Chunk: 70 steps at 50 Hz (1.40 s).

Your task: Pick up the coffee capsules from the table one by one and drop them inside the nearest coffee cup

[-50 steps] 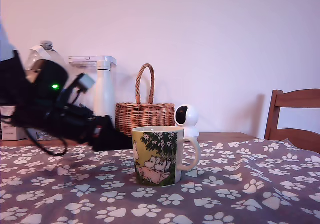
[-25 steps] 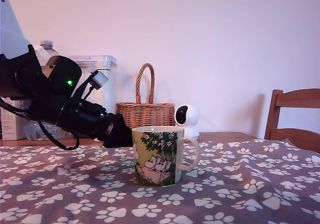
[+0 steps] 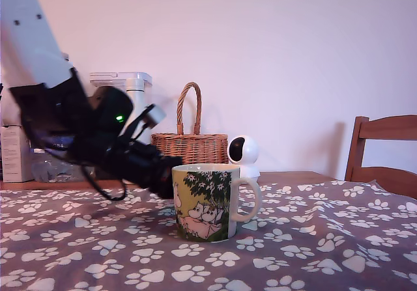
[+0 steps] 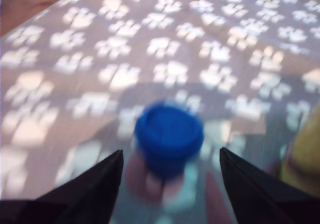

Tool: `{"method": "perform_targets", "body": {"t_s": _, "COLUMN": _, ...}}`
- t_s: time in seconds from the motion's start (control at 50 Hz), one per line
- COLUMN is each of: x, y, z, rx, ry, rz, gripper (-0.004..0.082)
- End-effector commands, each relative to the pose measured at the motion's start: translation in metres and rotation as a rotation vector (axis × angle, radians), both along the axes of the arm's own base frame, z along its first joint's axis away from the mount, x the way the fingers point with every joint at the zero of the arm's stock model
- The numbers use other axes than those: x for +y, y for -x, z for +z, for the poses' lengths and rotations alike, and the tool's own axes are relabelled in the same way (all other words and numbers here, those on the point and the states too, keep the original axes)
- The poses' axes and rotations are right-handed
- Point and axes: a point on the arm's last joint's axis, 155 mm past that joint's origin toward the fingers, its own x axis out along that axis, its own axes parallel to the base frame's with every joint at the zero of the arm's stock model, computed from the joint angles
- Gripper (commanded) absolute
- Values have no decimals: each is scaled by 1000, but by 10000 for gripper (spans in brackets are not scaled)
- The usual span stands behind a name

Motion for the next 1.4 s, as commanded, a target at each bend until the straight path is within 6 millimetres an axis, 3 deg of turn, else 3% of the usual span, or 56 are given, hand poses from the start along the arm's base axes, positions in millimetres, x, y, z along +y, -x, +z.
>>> {"method": "perform_targets", "body": {"t_s": 0.0, "x": -1, "y": 6, "z": -23, "rx": 44, "ry": -25, "rz": -9, "gripper": 552}}
{"method": "perform_targets", "body": {"t_s": 0.58, "x": 5, "y": -3, "z": -31, "rx": 34, "ry": -109, "rz": 31, "gripper": 543}}
{"method": "perform_targets", "body": {"t_s": 1.08, "x": 5, "y": -7, "z": -30, "rx": 11, "ry": -113, "rz": 37, "gripper": 182}}
{"method": "perform_targets", "body": {"t_s": 1.38, "x": 5, "y": -4, "z": -20, "rx": 18, "ry": -82, "rz": 14, "gripper": 53}}
